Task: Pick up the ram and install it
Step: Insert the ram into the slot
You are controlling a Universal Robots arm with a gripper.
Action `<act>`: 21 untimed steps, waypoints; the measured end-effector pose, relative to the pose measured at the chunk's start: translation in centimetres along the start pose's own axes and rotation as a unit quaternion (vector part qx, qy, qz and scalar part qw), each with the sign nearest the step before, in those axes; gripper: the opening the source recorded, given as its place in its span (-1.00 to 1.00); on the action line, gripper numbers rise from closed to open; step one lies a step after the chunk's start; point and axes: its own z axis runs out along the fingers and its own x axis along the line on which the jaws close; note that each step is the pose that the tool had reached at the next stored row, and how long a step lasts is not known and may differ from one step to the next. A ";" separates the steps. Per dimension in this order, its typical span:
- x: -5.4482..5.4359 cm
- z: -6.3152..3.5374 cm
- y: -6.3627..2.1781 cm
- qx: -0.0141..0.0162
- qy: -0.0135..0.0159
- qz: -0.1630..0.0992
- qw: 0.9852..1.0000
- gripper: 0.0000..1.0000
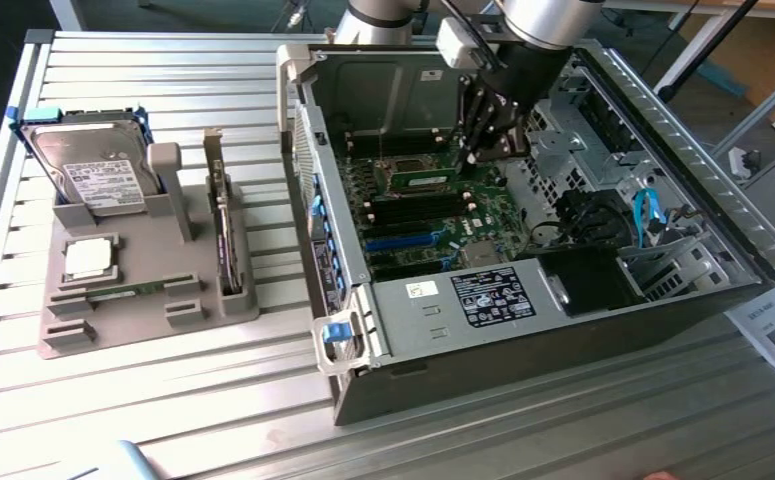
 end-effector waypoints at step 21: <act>0.0 3.16 -0.21 0.000 0.000 0.000 1.000 -0.76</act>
